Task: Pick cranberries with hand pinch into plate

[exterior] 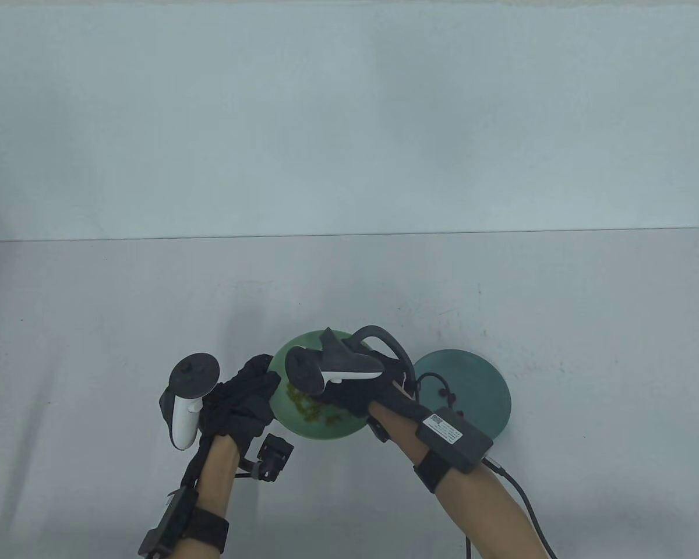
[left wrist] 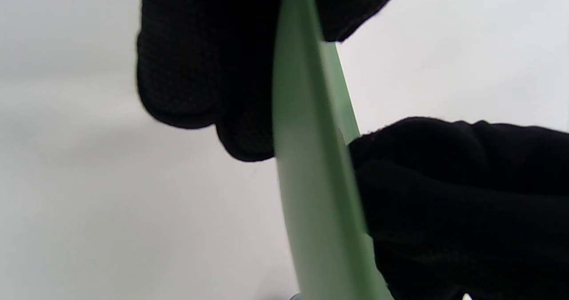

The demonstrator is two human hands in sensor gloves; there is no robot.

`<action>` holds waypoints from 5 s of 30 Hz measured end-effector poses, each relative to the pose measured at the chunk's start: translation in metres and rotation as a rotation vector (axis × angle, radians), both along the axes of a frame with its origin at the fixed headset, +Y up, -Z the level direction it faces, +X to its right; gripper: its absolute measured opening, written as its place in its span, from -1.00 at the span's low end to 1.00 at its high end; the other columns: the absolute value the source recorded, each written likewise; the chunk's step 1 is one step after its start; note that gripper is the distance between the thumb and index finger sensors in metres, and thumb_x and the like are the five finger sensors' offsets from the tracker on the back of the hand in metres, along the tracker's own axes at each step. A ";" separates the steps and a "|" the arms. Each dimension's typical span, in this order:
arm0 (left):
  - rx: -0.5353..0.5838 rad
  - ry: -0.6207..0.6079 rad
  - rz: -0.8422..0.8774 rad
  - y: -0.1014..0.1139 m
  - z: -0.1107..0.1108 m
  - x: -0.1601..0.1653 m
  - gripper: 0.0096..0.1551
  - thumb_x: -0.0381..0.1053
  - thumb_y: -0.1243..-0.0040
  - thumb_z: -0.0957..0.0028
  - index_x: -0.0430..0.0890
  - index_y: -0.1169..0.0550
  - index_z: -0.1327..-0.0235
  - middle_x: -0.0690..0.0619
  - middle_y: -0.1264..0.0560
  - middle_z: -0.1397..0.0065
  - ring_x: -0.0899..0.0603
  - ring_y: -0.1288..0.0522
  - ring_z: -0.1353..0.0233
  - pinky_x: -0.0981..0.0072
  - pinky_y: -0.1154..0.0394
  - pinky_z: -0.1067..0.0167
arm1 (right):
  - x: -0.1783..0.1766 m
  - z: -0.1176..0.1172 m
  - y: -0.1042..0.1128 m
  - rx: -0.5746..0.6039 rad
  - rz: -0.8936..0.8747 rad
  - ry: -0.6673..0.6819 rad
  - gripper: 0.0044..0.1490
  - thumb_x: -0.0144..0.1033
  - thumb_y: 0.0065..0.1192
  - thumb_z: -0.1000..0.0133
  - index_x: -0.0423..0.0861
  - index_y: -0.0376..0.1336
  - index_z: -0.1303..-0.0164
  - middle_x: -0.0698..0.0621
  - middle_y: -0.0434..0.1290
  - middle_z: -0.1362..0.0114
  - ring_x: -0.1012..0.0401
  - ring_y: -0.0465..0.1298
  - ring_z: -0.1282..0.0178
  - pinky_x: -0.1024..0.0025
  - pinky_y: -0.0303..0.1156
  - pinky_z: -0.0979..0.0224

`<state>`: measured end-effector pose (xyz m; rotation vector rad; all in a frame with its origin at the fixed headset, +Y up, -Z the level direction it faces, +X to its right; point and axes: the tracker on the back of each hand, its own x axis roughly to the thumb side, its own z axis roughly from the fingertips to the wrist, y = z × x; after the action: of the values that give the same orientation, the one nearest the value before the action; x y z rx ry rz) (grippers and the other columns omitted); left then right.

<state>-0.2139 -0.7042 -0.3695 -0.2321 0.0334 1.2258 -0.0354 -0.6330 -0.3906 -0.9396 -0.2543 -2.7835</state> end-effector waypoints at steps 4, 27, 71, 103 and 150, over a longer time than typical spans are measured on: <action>0.001 -0.002 -0.006 0.000 0.000 0.000 -0.36 -0.18 -0.08 -0.24 -0.38 -0.25 -0.53 -0.24 -0.52 -0.28 -0.11 -0.78 0.02 0.16 -0.72 0.00 | 0.000 -0.001 0.001 -0.014 -0.007 0.001 -0.37 0.05 0.24 -0.15 -0.15 0.41 -0.23 0.28 0.56 0.26 0.37 0.61 0.28 0.38 0.62 0.04; -0.018 0.005 -0.039 -0.003 0.000 -0.001 -0.37 -0.19 -0.06 -0.25 -0.38 -0.24 -0.53 -0.24 -0.51 -0.29 -0.12 -0.78 0.00 0.14 -0.72 -0.01 | 0.070 -0.002 0.062 0.111 -0.117 -0.116 -0.39 0.06 0.24 -0.16 -0.12 0.42 -0.24 0.29 0.56 0.26 0.37 0.61 0.28 0.38 0.62 0.03; -0.010 0.021 -0.038 -0.001 0.000 -0.005 -0.37 -0.18 -0.06 -0.25 -0.37 -0.25 -0.53 -0.24 -0.51 -0.28 -0.11 -0.78 0.01 0.15 -0.72 -0.01 | 0.232 -0.030 -0.084 -0.115 0.063 -0.604 -0.35 0.08 0.22 -0.15 -0.10 0.41 -0.28 0.28 0.55 0.25 0.37 0.60 0.28 0.37 0.61 0.03; -0.008 0.001 -0.033 -0.002 -0.001 -0.001 -0.36 -0.18 -0.06 -0.25 -0.38 -0.25 -0.53 -0.24 -0.51 -0.28 -0.11 -0.78 0.01 0.15 -0.72 0.00 | 0.071 -0.015 0.054 0.146 -0.038 -0.193 -0.35 0.07 0.20 -0.17 -0.02 0.35 -0.40 0.29 0.55 0.27 0.37 0.60 0.29 0.38 0.62 0.05; -0.005 0.002 -0.019 -0.001 -0.001 -0.002 -0.37 -0.18 -0.06 -0.25 -0.39 -0.25 -0.53 -0.24 -0.52 -0.28 -0.11 -0.78 0.01 0.16 -0.72 0.00 | -0.002 -0.008 0.007 0.046 -0.031 -0.031 -0.44 0.05 0.21 -0.16 0.03 0.40 -0.29 0.27 0.56 0.26 0.35 0.61 0.27 0.36 0.61 0.03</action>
<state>-0.2155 -0.7052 -0.3703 -0.2344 0.0404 1.2069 -0.0374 -0.6258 -0.3983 -0.8975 -0.1803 -2.8212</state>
